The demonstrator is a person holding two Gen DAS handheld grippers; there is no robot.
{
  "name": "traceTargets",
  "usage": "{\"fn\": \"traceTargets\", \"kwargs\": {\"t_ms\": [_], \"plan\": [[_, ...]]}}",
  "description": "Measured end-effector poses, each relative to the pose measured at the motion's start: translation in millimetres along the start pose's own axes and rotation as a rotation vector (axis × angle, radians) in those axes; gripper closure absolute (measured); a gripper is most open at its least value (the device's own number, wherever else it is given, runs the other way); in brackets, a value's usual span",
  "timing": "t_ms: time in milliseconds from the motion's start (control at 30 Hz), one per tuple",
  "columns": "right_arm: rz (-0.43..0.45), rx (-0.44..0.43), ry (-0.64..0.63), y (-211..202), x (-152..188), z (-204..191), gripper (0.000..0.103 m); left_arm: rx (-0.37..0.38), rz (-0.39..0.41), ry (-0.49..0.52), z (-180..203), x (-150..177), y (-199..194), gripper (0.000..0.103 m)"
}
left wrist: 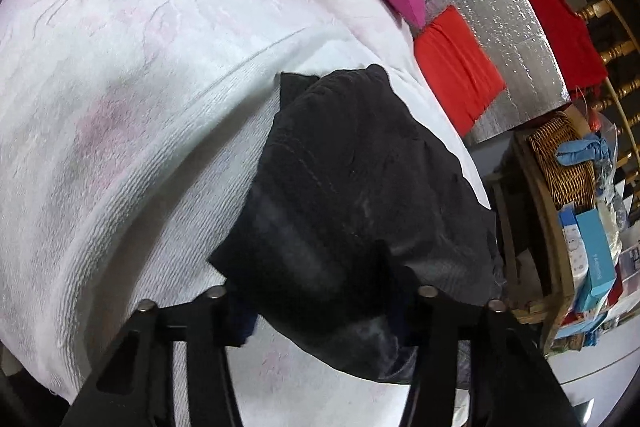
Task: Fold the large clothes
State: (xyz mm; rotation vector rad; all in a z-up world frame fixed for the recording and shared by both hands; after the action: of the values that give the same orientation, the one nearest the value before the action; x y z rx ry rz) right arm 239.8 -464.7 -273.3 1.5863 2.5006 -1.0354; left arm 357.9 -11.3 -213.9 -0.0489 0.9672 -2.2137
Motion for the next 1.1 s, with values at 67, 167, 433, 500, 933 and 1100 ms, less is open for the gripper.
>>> {"fn": "traceTargets", "kwargs": {"t_ms": [67,167,433,500,933,1100], "plan": [[0.026,0.034,-0.055,-2,-10,-4,0.062,0.010,0.009,0.032,6,4,-2,0.060],[0.093,0.059,-0.126,-9,-27,-15,0.064,0.014,-0.007,0.111,14,21,-5,0.062],[-0.006,0.060,0.051,9,-34,20,0.047,-0.039,-0.062,0.068,7,12,7,0.037],[-0.010,0.048,0.071,-2,-37,22,0.045,-0.039,-0.074,0.052,6,6,3,0.037],[0.151,0.330,-0.260,-59,-78,-25,0.028,-0.113,0.063,0.115,22,-59,-30,0.035],[-0.106,0.267,-0.330,4,-85,-31,0.027,-0.134,-0.068,0.216,44,-57,7,0.036]]}}
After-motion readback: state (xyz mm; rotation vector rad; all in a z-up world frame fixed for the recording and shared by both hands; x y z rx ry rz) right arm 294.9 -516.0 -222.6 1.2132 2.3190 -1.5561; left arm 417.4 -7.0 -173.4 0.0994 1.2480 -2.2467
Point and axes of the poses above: each gripper's, at about its wrist camera, not at the fingertips, and y roughly the way its jaws point, z to its right, x to its underside, the point moved 2 cm from there along y, roughly the way its jaws point, and after that the axes turned 11 degrees about -y, right-handed, at the moved point
